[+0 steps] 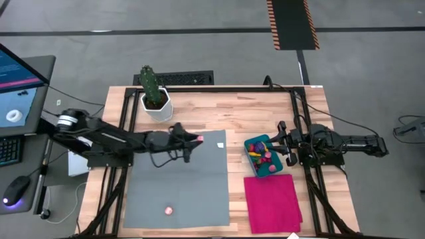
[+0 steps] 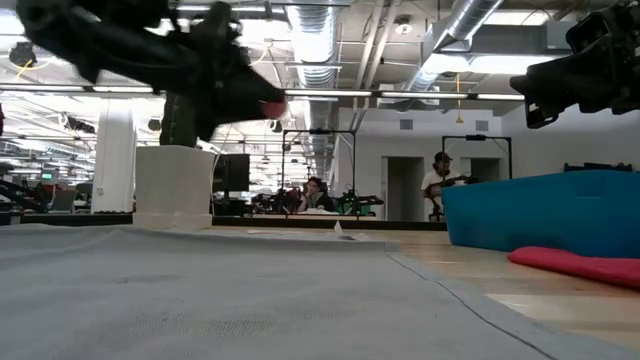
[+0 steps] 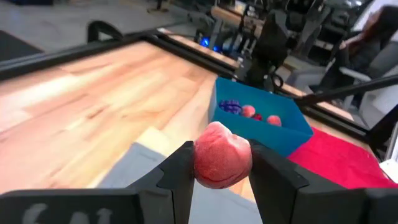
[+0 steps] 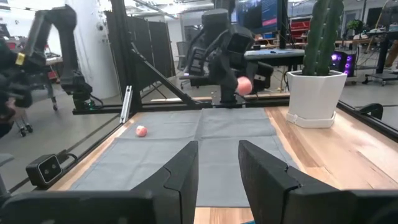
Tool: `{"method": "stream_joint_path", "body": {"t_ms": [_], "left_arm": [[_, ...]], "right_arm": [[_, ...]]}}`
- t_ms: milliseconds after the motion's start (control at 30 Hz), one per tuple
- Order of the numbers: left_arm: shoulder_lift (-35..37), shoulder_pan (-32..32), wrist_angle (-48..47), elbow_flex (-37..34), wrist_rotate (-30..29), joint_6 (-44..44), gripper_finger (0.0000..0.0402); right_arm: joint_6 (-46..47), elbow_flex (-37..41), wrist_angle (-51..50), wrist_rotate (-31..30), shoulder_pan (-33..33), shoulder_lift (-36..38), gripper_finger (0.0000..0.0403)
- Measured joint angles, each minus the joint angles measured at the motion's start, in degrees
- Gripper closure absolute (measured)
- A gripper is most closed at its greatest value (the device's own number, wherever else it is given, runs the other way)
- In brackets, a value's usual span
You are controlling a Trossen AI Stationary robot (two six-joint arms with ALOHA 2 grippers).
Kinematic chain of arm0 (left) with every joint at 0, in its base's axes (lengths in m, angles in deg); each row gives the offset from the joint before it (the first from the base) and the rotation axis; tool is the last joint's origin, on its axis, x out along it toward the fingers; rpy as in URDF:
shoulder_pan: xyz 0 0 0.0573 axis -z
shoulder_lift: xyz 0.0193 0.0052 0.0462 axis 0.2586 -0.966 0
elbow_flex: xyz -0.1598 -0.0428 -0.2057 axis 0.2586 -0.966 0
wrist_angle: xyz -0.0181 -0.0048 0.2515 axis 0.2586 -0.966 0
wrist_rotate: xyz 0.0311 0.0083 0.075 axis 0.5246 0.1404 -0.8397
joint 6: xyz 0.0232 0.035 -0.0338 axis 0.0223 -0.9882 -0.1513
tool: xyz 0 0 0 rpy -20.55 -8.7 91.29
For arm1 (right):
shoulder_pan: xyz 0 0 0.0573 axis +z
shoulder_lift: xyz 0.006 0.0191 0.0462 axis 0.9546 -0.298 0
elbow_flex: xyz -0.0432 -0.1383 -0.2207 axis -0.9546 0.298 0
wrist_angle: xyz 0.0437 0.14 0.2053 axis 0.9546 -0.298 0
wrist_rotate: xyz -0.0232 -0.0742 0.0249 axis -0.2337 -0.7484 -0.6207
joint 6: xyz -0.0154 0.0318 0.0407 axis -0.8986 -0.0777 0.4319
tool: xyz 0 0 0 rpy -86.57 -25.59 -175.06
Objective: Pick and placing Produce into tupperware
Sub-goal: Put the pink peach into the blue bin
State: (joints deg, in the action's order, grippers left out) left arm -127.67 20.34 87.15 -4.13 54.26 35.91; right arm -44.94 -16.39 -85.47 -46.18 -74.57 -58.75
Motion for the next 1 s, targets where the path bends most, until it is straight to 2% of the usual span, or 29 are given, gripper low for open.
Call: {"method": "stream_joint_path", "body": {"t_ms": [233, 367, 500, 767, 1000], "left_arm": [[-14.0, -2.9, -0.1, 12.5, 10.5, -2.6, 0.0278], [-19.5, -3.4, -0.2, 18.5, 13.1, -2.3, 0.0278], [-24.0, -3.9, -0.4, 24.7, 20.0, -4.2, 0.0278], [-32.2, -5.5, -9.4, 39.3, 24.1, -4.9, 0.0278], [-39.9, -6.4, -14.4, 48.8, 28.3, -5.1, 0.0278]], "right_arm": [[0.0, 0.0, 0.0, 0.0, 0.0, 0.0, 0.0264], [0.0, 0.0, 0.0, 0.0, 0.0, 0.0, 0.0266], [0.0, 0.0, 0.0, 0.0, 0.0, 0.0, 0.0264], [0.0, 0.0, 0.0, 0.0, 0.0, 0.0, 0.0266], [0.0, 0.0, 0.0, 0.0, 0.0, 0.0, 0.0265]]}}
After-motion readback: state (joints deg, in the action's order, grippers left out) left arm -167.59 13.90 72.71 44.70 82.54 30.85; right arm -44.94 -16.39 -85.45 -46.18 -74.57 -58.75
